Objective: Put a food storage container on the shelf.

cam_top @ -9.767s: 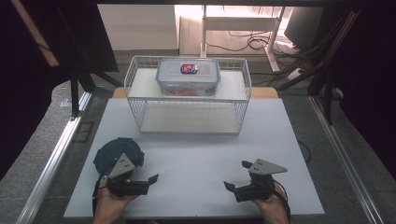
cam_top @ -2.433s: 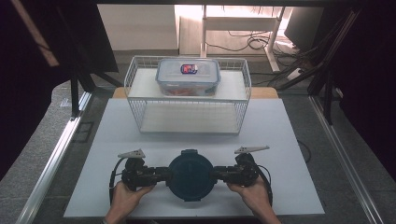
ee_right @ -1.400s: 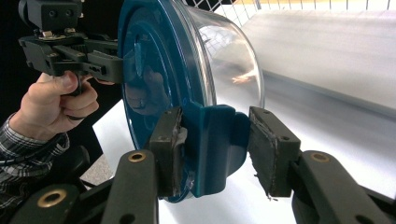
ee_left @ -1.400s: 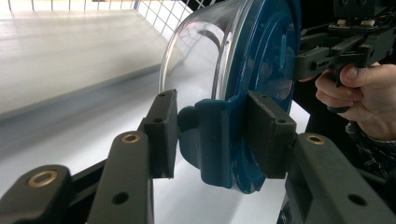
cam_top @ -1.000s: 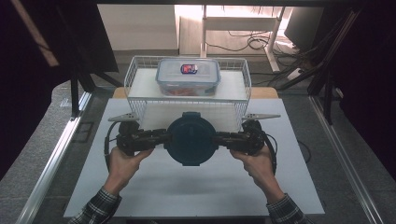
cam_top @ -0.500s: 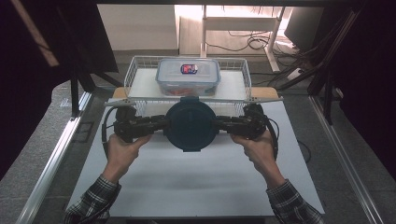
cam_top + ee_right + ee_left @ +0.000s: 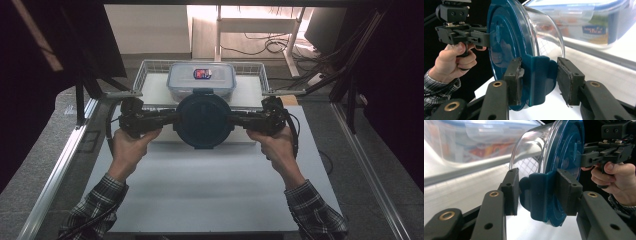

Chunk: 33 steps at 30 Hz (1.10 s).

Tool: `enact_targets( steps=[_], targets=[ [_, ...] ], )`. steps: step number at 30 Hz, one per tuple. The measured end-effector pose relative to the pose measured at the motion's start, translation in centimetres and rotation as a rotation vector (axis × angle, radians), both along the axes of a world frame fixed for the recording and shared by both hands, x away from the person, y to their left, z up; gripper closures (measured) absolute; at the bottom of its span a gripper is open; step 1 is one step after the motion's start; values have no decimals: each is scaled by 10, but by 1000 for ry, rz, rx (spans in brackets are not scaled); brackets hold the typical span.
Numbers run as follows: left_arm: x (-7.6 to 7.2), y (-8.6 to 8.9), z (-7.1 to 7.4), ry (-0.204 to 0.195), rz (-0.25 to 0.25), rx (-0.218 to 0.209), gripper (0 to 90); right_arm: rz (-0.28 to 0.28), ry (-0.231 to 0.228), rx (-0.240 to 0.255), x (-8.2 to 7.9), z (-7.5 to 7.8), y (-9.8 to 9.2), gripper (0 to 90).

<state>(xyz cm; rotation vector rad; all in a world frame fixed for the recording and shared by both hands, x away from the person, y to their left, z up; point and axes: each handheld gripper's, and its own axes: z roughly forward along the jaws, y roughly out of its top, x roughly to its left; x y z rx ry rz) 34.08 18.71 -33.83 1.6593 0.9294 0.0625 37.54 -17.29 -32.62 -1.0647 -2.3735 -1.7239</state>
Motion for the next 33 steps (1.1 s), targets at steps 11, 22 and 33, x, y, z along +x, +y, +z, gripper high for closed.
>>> enact_targets(
  steps=[11, 22, 33],
  targets=[
    [14, 3, 26, -15, 11, -20, 568, -10, -24, 13, 13, 26, 2, 566],
    [31, 6, 58, -28, 20, -29, 568, -13, -50, 15, 30, 60, 6, 566],
    [51, 13, 85, -42, 41, -38, 566, -24, -67, 45, 51, 85, 13, 566]
  ],
)
